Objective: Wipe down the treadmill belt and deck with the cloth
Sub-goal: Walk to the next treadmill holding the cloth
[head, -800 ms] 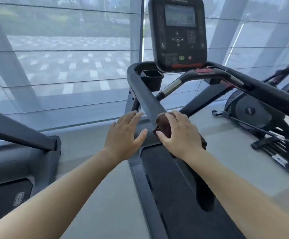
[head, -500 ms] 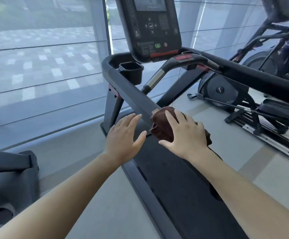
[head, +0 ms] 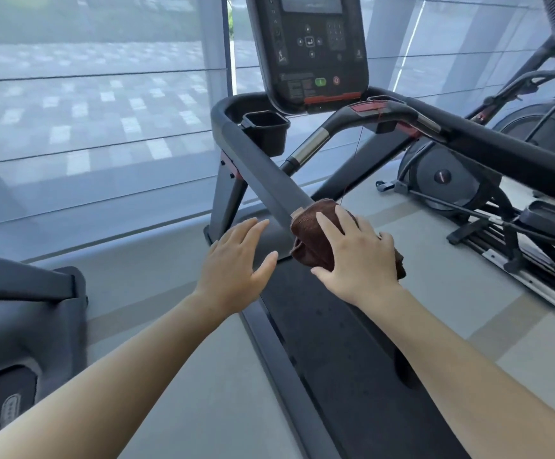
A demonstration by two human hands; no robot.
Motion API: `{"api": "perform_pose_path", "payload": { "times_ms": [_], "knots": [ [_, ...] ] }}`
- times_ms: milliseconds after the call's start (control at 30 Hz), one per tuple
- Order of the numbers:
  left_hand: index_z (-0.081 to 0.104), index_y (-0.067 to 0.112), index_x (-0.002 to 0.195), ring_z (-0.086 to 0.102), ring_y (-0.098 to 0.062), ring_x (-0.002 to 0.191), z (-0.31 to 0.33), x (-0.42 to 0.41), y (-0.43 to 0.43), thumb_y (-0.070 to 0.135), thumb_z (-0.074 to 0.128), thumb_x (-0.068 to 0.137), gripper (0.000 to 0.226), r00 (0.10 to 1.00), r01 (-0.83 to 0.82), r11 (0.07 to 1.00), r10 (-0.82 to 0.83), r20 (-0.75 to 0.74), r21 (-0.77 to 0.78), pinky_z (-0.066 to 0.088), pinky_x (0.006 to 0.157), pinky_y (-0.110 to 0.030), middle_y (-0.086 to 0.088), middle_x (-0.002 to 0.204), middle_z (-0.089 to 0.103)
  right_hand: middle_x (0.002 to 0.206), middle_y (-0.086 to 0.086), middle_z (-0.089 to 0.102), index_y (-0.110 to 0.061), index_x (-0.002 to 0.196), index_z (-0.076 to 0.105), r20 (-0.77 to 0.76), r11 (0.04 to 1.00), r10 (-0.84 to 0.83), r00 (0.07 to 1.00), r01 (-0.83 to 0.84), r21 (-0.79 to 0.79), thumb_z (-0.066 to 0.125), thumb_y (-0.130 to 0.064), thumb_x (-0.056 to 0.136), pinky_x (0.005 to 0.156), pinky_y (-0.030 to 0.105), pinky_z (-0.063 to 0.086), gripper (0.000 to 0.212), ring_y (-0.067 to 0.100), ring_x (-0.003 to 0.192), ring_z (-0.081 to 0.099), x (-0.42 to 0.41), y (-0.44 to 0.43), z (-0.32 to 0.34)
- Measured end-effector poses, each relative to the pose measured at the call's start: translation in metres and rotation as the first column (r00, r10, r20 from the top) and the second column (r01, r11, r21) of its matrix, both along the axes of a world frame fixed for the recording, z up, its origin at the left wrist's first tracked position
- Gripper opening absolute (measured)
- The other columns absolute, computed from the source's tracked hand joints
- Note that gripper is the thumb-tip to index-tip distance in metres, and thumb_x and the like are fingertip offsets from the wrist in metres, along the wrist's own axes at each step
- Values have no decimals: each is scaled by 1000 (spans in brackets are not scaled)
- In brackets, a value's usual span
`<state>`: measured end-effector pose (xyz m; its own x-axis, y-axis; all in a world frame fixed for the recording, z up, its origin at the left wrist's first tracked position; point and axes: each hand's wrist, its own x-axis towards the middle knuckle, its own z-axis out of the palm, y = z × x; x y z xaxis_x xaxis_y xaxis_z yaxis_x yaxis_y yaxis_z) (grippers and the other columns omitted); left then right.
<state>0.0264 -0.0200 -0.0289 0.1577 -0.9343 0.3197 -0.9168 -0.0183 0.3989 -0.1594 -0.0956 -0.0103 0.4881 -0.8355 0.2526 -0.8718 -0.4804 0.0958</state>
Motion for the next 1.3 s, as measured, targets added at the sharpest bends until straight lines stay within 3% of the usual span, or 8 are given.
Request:
{"api": "perform_pose_path", "payload": {
  "times_ms": [100, 300, 567, 667, 900, 1000, 1167, 1300],
  "knots": [
    [30, 25, 144, 30, -15, 136, 5, -14, 5, 45, 40, 92, 56, 998, -54, 999, 54, -12, -1, 30, 110, -36, 6, 149, 33, 155, 8, 16, -30, 148, 10, -51, 999, -5, 999, 7, 44, 65, -48, 81, 97, 52, 38, 89, 34, 134, 31, 2, 0, 1],
    [30, 25, 144, 29, -15, 137, 0, -35, 24, 45, 40, 92, 56, 988, -154, 988, 155, -24, 7, 30, 110, -37, 6, 149, 32, 150, 10, 28, -24, 146, 24, 11, 991, 119, 993, -120, 58, 63, -31, 86, 91, 47, 44, 71, 34, 122, 44, -6, 0, 7],
    [30, 25, 144, 29, -14, 136, -15, -13, 72, 45, 39, 92, 57, 938, -337, 941, 339, -67, 38, 29, 110, -36, 6, 149, 33, 119, -2, 58, -28, 132, 46, 322, 914, 354, 878, -398, 80, 60, -19, 85, 70, 33, 44, 50, 25, 101, 58, 4, 12, 34],
    [29, 25, 145, 28, -13, 137, -18, 8, 89, 45, 40, 93, 57, 919, -385, 922, 387, -73, 44, 28, 110, -35, 6, 150, 32, 101, -19, 60, -43, 118, 49, 473, 812, 424, 773, -555, 179, 57, -17, 85, 62, 21, 38, 43, 2, 83, 61, 35, 35, 32],
    [30, 21, 145, 25, -12, 138, -48, 85, 135, 39, 43, 93, 56, 864, -483, 871, 491, -111, 93, 23, 113, -35, 4, 150, 31, 85, -16, 65, -41, 105, 56, 573, 627, 254, 779, -584, 516, 56, -21, 82, 72, 33, 53, 31, 4, 80, 62, 126, 56, -40],
    [31, 21, 144, 27, -13, 137, -67, 123, 146, 38, 43, 93, 55, 845, -504, 850, 522, -115, 152, 25, 112, -36, 4, 149, 32, 79, -23, 65, -49, 102, 54, 549, 586, 206, 810, -551, 594, 56, -21, 80, 64, 22, 48, 35, -4, 74, 62, 163, 60, -73],
    [30, 21, 145, 25, -13, 138, -94, 176, 136, 38, 43, 93, 56, 881, -416, 877, 454, -129, 241, 22, 112, -34, 3, 150, 32, 72, -25, 65, -55, 101, 49, 509, 564, 122, 852, -482, 671, 54, -19, 79, 58, 17, 41, 43, -10, 68, 60, 215, 61, -113],
    [27, 24, 146, 27, -14, 138, -116, 204, 110, 41, 41, 94, 57, 926, -303, 895, 357, -118, 329, 26, 111, -38, 5, 151, 29, 75, -34, 54, -63, 104, 37, 483, 613, 44, 875, -406, 678, 56, -19, 80, 64, 24, 41, 54, 0, 73, 55, 242, 53, -135]
  ]
}}
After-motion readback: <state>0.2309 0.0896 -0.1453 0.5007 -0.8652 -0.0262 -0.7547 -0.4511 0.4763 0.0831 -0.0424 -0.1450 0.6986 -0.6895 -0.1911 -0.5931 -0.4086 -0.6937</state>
